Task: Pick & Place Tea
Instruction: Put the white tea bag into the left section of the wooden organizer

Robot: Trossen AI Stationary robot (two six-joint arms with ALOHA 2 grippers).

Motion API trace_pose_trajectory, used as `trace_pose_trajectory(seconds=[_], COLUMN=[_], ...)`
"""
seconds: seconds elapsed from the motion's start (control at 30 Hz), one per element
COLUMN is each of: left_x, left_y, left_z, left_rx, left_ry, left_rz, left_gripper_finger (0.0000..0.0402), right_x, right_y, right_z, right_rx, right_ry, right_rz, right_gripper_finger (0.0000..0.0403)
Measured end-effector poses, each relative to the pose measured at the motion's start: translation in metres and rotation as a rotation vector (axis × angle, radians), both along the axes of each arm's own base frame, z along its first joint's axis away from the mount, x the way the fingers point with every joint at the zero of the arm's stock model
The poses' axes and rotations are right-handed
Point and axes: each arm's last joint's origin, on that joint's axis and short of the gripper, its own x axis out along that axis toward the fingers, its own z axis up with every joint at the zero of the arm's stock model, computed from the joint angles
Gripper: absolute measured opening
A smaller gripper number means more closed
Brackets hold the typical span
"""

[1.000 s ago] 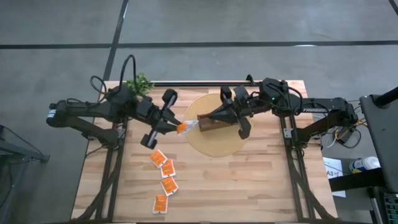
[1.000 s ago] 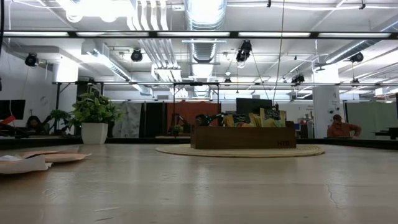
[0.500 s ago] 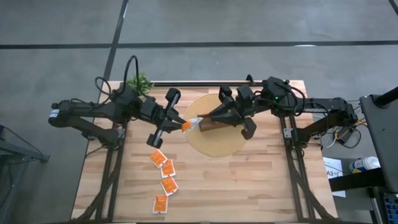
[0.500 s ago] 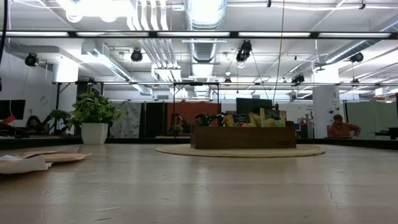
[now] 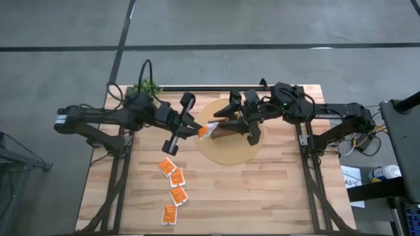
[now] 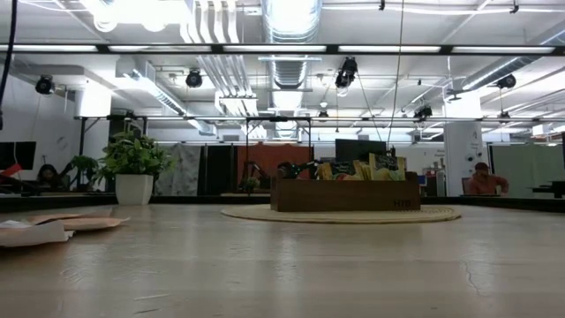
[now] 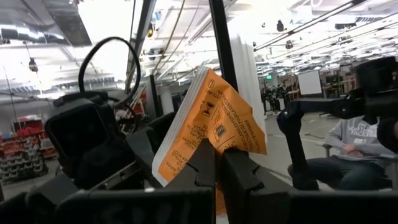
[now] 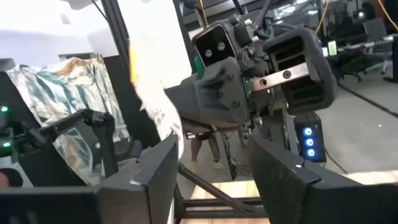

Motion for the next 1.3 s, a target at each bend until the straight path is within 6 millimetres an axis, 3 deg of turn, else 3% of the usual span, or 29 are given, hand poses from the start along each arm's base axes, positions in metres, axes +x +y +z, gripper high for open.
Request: trace_pose_trajectory(seconds=[0.3,0.43,0.6,0.87,0.97,1.3], left_x=[0.01,0.01,0.01,0.01,0.01,0.008], left_y=[0.0,0.002,0.004,0.007,0.008,0.013], left_z=[-0.006,-0.006,-0.006,-0.005,-0.006,-0.006], left_rx=[-0.017,-0.017,-0.022,-0.083,-0.105,-0.156], left_ry=[0.021,0.021,0.022,0.032,0.04,0.074], left_rz=[-0.006,0.0,0.005,0.052,0.079,0.193], left_gripper_finger=[0.0007,0.0007,0.0007,0.0012,0.0039,0.0182], right_x=[0.003,0.003,0.002,0.002,0.001,-0.005], right_y=[-0.001,0.0,0.002,0.002,0.002,0.003], right_z=[-0.003,-0.003,0.0,0.001,0.001,0.003], right_rx=[0.01,0.003,-0.023,-0.023,-0.021,-0.025], right_ry=[0.016,0.01,-0.022,-0.032,-0.034,-0.015], right_rz=[0.007,0.044,0.09,0.11,0.111,0.12], right_gripper_finger=[0.0181,0.0133,0.0028,0.0008,0.0008,0.0008])
